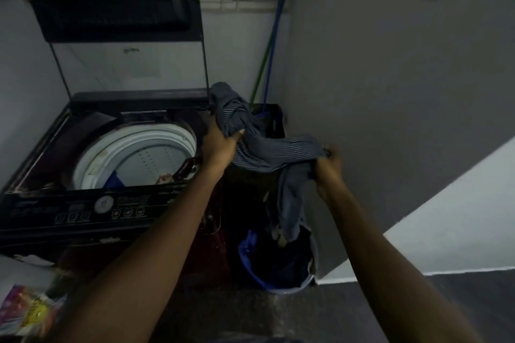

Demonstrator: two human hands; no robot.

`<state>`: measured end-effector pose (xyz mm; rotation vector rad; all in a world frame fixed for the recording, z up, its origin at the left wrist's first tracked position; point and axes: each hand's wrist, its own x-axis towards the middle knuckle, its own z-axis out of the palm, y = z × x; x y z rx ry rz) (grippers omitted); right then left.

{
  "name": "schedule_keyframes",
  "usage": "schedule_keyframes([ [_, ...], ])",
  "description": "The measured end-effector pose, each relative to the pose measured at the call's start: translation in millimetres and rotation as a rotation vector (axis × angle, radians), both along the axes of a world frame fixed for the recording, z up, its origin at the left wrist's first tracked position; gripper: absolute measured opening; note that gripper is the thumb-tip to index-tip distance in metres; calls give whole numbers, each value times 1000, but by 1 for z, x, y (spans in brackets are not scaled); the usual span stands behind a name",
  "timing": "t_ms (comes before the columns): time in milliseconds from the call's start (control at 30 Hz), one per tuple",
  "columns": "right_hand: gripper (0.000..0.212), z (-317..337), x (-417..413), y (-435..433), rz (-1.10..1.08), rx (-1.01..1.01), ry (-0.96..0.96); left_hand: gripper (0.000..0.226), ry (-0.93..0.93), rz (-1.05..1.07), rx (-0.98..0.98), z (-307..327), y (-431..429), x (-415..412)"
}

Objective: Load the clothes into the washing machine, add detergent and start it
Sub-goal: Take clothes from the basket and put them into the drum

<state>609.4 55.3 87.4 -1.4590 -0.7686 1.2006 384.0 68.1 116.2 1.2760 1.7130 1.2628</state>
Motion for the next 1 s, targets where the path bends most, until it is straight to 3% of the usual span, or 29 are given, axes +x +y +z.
schedule_keyframes([
  [100,25,43,-33,12,160,77,132,88,124,-136,41,7,-1,13],
  [133,20,54,-44,14,242,133,92,88,120,-160,46,10,0,14],
  [200,21,70,-59,17,401,232,-13,88,-71,-206,65,16,1,8],
  [267,32,80,-66,22,488,259,71,91,-264,-286,100,16,3,-7],
  [400,48,95,-92,32,570,261,298,115,-115,-335,113,26,9,-35],
  [467,52,98,-119,38,559,262,372,110,-69,-197,106,29,18,-58],
  [567,40,92,-163,54,506,321,347,82,-173,-108,143,30,32,-103],
  [633,37,76,-190,64,459,390,150,68,-263,-75,157,28,40,-135],
  [733,51,35,-221,70,472,435,-252,58,-324,-42,163,20,51,-180],
  [867,87,-9,-248,73,709,243,-679,59,-314,-33,129,6,60,-237],
  [933,75,-26,-260,79,790,161,-1012,63,-296,-27,99,-3,62,-261],
  [1000,44,-28,-276,85,665,58,-1186,70,-252,-21,53,-10,63,-280],
])
